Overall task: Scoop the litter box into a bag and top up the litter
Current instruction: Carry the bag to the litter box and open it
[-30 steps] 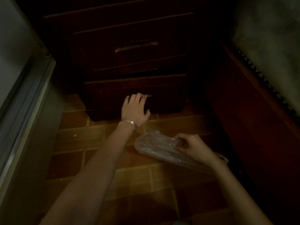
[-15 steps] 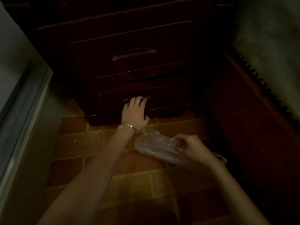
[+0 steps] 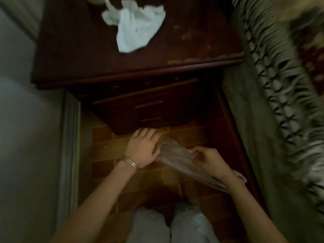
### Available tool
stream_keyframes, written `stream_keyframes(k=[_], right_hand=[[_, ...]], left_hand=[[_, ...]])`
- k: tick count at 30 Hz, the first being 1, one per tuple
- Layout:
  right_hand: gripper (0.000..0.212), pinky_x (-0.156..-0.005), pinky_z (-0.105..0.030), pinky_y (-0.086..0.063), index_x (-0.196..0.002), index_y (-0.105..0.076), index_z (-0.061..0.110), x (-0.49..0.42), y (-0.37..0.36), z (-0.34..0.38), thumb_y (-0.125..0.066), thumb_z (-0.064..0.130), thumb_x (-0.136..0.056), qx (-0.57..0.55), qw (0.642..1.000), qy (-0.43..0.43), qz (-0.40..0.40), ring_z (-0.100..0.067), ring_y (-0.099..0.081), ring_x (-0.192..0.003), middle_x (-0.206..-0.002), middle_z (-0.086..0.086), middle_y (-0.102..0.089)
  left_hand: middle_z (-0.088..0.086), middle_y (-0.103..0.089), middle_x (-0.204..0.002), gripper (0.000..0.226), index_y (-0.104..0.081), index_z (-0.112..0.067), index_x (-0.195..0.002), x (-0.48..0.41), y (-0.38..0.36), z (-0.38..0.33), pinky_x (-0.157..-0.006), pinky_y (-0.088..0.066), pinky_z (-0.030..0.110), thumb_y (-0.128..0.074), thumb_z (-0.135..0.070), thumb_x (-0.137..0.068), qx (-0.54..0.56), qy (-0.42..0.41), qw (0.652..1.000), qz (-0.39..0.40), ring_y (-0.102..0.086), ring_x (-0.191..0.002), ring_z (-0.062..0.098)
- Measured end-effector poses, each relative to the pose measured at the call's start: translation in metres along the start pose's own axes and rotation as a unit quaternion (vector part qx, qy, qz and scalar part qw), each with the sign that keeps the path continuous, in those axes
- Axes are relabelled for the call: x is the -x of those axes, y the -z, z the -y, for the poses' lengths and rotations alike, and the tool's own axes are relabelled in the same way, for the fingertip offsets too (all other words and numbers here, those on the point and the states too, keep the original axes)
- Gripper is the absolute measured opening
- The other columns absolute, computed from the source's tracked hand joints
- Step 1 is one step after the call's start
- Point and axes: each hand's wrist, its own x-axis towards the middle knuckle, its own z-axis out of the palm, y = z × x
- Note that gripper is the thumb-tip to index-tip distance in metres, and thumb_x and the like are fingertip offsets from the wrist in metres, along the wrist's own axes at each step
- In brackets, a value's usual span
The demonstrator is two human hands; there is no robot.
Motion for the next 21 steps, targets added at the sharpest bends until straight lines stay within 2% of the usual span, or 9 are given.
stream_keyframes(k=[3, 6, 11, 14, 17, 21], right_hand=[[0.02, -0.082, -0.04, -0.051, -0.101, -0.066, 0.012, 0.044, 0.045, 0.044, -0.062, 0.003, -0.083, -0.01, 1.0, 0.006, -0.008, -0.016, -0.065, -0.088, -0.093, -0.004, -0.069], [0.019, -0.08, -0.039, -0.051, -0.099, -0.066, 0.01, 0.087, 0.09, 0.086, -0.064, 0.003, -0.081, -0.021, 1.0, -0.006, -0.022, -0.017, -0.065, -0.084, -0.089, -0.006, -0.069], [0.021, -0.073, -0.016, -0.045, -0.1, -0.065, 0.012, 0.158, 0.159, 0.145, -0.066, 0.005, -0.079, -0.041, 0.998, -0.032, -0.04, -0.012, -0.064, -0.084, -0.086, -0.001, -0.068], [0.023, -0.067, -0.001, -0.038, -0.102, -0.065, 0.013, 0.2, 0.193, 0.172, -0.066, 0.006, -0.08, -0.062, 0.994, -0.059, -0.065, 0.001, -0.058, -0.074, -0.084, 0.007, -0.064], [0.024, -0.067, 0.004, -0.036, -0.104, -0.063, 0.015, 0.241, 0.215, 0.191, -0.065, 0.007, -0.081, -0.082, 0.989, -0.087, -0.086, 0.013, -0.052, -0.072, -0.082, 0.015, -0.061], [0.025, -0.067, 0.005, -0.034, -0.105, -0.064, 0.013, 0.288, 0.227, 0.206, -0.067, 0.007, -0.081, -0.091, 0.978, -0.124, -0.14, 0.0, -0.054, -0.077, -0.088, 0.006, -0.063]], left_hand=[[0.004, -0.063, -0.115, 0.042, -0.059, -0.014, -0.121, 0.011, 0.073, -0.016, -0.098, -0.042, 0.042, -0.052, -0.035, -0.085, 0.009, -0.013, 1.0, 0.005, -0.059, -0.105, 0.023], [0.003, -0.063, -0.115, 0.042, -0.057, -0.015, -0.123, 0.015, 0.147, -0.032, -0.102, -0.038, 0.042, -0.048, -0.036, -0.088, 0.009, -0.03, 0.999, 0.025, -0.058, -0.107, 0.021], [0.001, -0.064, -0.113, 0.045, -0.059, -0.016, -0.122, 0.015, 0.264, -0.061, -0.101, -0.039, 0.04, -0.039, -0.04, -0.089, 0.007, -0.072, 0.997, 0.03, -0.059, -0.105, 0.017], [0.001, -0.064, -0.114, 0.047, -0.059, -0.017, -0.122, 0.013, 0.32, -0.081, -0.1, -0.04, 0.04, -0.037, -0.042, -0.09, 0.003, -0.123, 0.992, 0.034, -0.059, -0.105, 0.017], [0.002, -0.063, -0.115, 0.047, -0.059, -0.016, -0.122, 0.009, 0.362, -0.102, -0.099, -0.04, 0.04, -0.039, -0.042, -0.089, 0.006, -0.182, 0.983, 0.024, -0.058, -0.106, 0.018], [0.003, -0.062, -0.118, 0.047, -0.058, -0.015, -0.124, 0.005, 0.4, -0.128, -0.101, -0.039, 0.04, -0.041, -0.041, -0.089, 0.016, -0.26, 0.965, 0.019, -0.057, -0.11, 0.019]])
